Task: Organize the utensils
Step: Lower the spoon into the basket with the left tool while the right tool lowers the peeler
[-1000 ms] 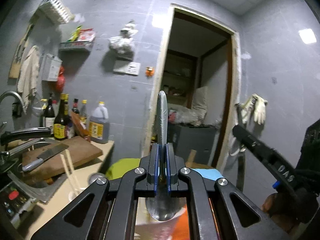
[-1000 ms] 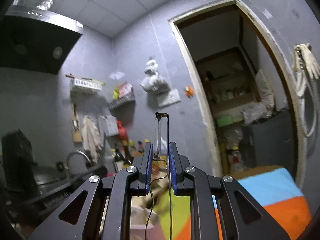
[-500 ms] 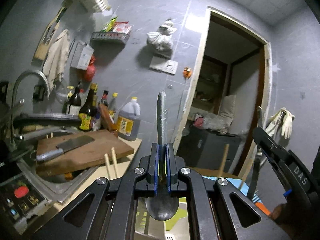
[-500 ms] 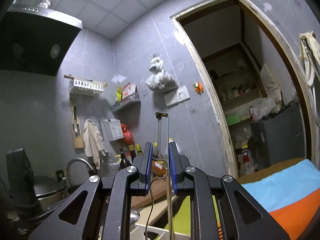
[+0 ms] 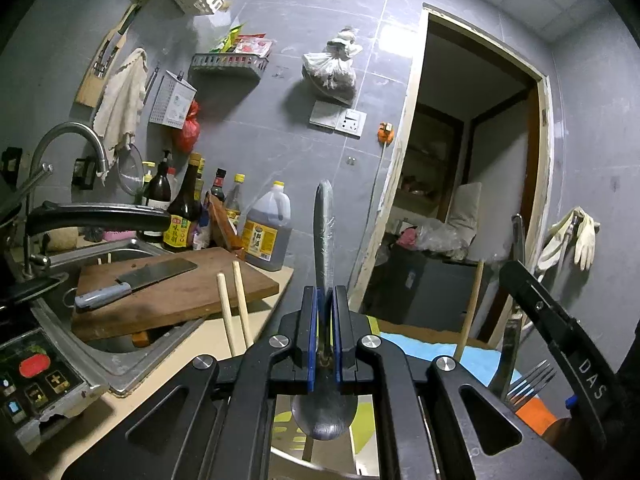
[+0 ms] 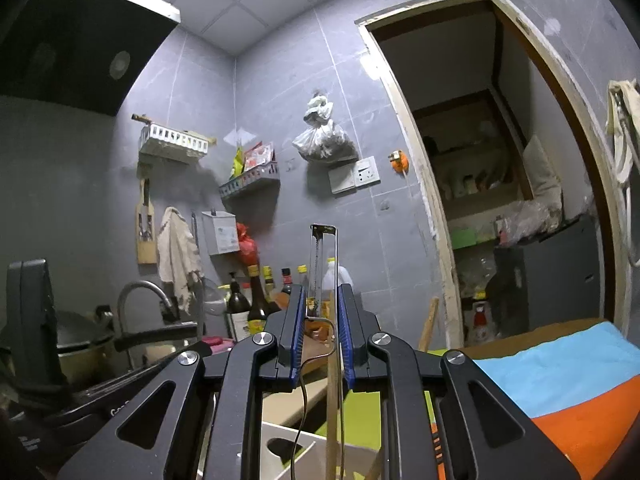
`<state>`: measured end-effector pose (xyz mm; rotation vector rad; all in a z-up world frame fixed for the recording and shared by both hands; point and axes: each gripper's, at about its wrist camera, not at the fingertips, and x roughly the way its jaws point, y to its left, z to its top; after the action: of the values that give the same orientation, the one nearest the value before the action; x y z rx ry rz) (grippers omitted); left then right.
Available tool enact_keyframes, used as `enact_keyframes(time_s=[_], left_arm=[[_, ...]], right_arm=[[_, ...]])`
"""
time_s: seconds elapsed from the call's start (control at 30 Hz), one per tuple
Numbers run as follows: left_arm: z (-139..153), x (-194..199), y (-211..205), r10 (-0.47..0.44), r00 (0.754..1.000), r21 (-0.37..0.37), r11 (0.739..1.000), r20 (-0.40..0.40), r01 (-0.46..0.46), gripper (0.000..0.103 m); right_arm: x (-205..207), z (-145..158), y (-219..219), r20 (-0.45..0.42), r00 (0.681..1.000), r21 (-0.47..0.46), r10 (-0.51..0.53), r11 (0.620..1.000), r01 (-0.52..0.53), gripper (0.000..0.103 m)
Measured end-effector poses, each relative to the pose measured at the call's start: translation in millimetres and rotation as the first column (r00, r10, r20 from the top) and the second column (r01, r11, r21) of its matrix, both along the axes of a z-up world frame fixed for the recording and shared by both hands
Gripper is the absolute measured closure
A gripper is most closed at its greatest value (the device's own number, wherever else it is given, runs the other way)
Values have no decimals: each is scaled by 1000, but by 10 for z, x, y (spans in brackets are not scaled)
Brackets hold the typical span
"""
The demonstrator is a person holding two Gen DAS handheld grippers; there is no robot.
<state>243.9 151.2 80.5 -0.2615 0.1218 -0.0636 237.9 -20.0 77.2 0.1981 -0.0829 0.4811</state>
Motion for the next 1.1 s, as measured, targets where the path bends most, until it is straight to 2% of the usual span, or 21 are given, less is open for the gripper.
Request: enact_keyframes(time_s=[0.53, 1.1], left_arm=[[-158, 5, -30, 44, 999, 29, 999, -31, -43, 98], [-184, -39, -7, -12, 1000, 7, 1000, -19, 12, 98]], right_arm=[[47, -88, -53, -31, 999, 10, -10, 1000, 10, 89], [-27, -96, -25, -3, 1000, -20, -19, 1000, 19, 87]])
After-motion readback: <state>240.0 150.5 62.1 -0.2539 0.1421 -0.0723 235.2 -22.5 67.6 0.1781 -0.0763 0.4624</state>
